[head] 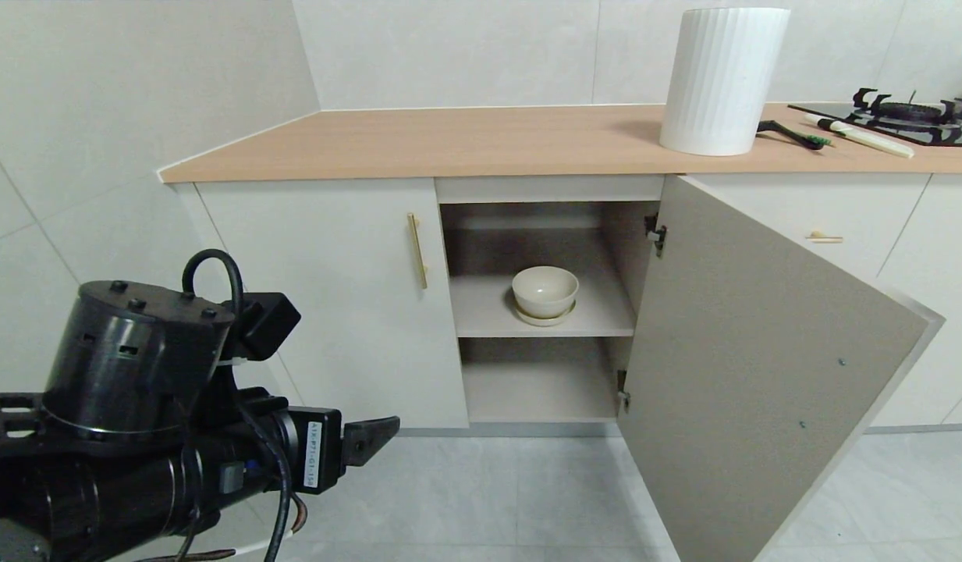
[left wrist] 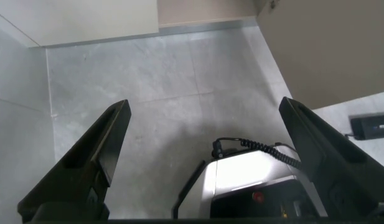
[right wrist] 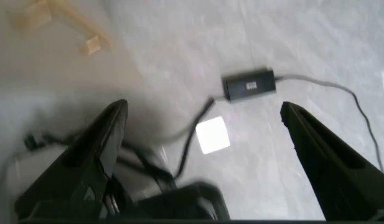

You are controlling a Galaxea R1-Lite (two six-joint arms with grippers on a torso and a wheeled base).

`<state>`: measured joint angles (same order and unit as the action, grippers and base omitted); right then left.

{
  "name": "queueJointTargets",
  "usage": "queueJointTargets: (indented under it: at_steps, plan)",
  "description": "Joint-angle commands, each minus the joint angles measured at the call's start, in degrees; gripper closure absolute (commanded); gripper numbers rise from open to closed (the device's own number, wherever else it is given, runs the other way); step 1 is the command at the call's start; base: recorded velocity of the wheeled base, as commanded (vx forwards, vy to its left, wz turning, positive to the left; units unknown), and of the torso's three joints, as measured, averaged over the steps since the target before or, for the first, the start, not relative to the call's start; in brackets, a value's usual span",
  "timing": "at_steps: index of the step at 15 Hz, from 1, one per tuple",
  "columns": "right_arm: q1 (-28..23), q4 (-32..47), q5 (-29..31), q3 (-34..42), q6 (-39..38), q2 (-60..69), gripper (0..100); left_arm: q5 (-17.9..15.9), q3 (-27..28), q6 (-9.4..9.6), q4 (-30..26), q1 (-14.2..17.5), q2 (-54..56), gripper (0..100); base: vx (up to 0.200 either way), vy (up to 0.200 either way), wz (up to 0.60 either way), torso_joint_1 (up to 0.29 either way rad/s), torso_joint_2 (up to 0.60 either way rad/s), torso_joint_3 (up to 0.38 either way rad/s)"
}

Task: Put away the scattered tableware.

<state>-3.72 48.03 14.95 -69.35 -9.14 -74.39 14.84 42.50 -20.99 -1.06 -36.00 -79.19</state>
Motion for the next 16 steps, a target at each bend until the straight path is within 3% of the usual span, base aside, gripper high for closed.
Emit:
queueJointTargets:
  at_steps: [1, 5, 8, 13, 16]
  plan:
    - [-1.6, -6.7, -0.3, 2.3, -1.6, -8.2, 0, 0.0, 0.0, -0.01, 0.0, 0.1, -0.1, 0, 0.0, 0.0, 0.0, 0.0, 0.0, 0.0]
    - [1.5, -18.3, -0.8, 7.5, -4.0, -12.1, 0, 0.0, 0.0, -0.01, 0.0, 0.1, 0.1, 0, 0.0, 0.0, 0.0, 0.0, 0.0, 0.0]
    - [5.7, -20.3, -0.9, 8.8, -6.6, -12.4, 0, 0.0, 0.0, -0.01, 0.0, 0.0, 0.1, 0, 0.0, 0.0, 0.0, 0.0, 0.0, 0.0]
    - [15.9, -21.5, -5.5, 8.9, -7.7, -13.2, 0, 0.0, 0.2, 0.07, 0.1, 0.0, 0.1, 0, 0.0, 0.0, 0.0, 0.0, 0.0, 0.0]
    - [22.1, -29.7, -9.1, 8.8, -7.6, -17.9, 0, -0.1, 0.4, 0.07, 0.2, 0.0, -0.1, 0, 0.0, 0.0, 0.0, 0.0, 0.0, 0.0]
